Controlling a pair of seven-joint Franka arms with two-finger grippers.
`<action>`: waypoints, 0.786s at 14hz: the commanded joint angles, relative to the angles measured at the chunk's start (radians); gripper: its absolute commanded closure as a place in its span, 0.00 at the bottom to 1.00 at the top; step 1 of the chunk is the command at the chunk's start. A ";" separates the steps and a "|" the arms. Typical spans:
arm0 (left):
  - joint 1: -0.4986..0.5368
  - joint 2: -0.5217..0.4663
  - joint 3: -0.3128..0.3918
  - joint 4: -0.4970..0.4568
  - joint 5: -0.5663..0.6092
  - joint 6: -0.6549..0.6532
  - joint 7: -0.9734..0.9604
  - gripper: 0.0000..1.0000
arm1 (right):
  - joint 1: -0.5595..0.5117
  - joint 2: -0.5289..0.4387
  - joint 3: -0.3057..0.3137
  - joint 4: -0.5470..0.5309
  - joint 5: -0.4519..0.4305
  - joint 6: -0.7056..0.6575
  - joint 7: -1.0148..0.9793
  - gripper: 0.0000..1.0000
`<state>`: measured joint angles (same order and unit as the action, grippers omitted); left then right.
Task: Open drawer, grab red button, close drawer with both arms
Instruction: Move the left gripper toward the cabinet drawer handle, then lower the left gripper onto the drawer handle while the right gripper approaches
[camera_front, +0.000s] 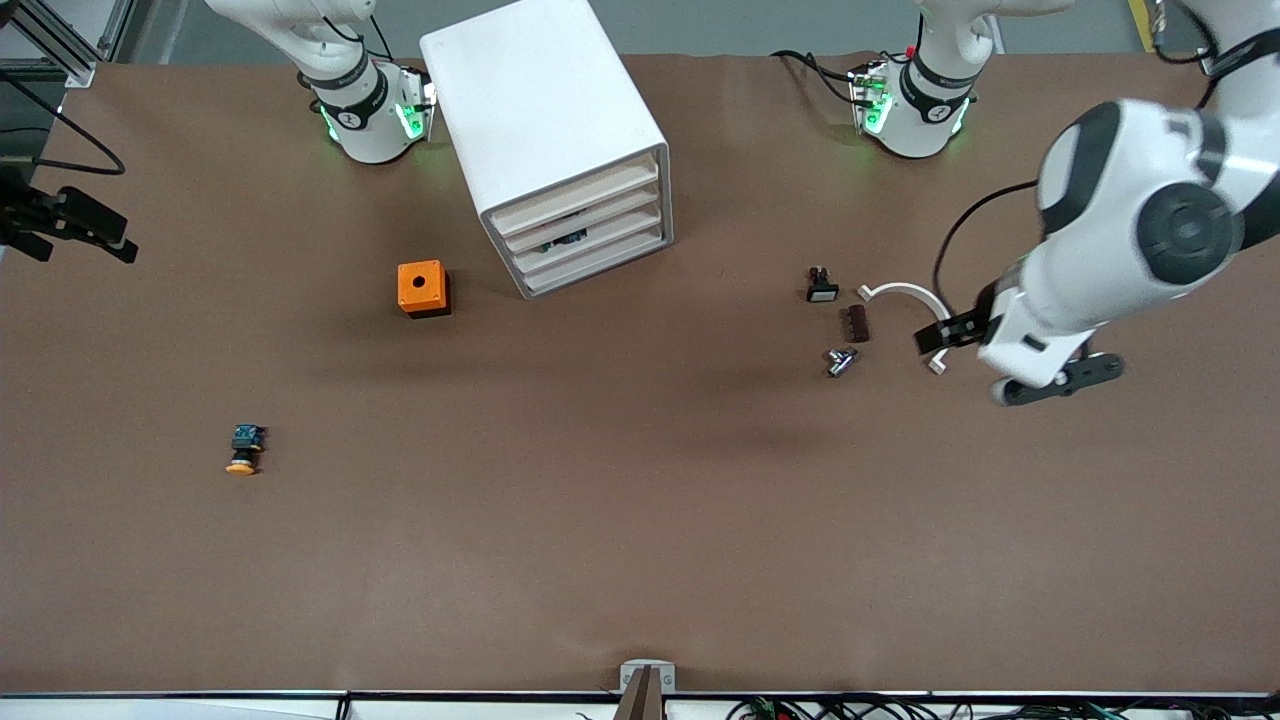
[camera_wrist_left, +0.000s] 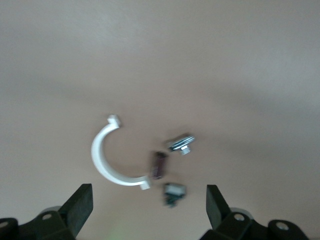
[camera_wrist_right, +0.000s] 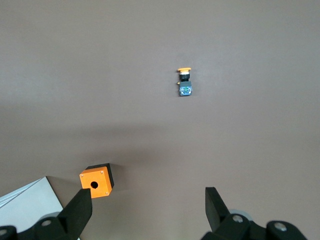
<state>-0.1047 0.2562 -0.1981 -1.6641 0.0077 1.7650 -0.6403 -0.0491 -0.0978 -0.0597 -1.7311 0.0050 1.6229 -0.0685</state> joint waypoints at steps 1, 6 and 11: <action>-0.084 0.096 -0.004 0.041 -0.020 0.065 -0.279 0.00 | 0.000 0.065 0.000 0.033 -0.013 -0.005 -0.039 0.00; -0.271 0.335 -0.003 0.179 -0.159 0.071 -0.839 0.00 | -0.011 0.184 0.000 0.073 -0.016 0.000 -0.051 0.00; -0.349 0.449 -0.003 0.236 -0.443 0.074 -1.287 0.00 | 0.011 0.188 0.006 0.077 0.013 -0.001 0.083 0.00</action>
<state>-0.4526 0.6786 -0.2066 -1.4673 -0.3418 1.8565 -1.8055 -0.0505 0.0892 -0.0612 -1.6745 0.0040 1.6376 -0.0732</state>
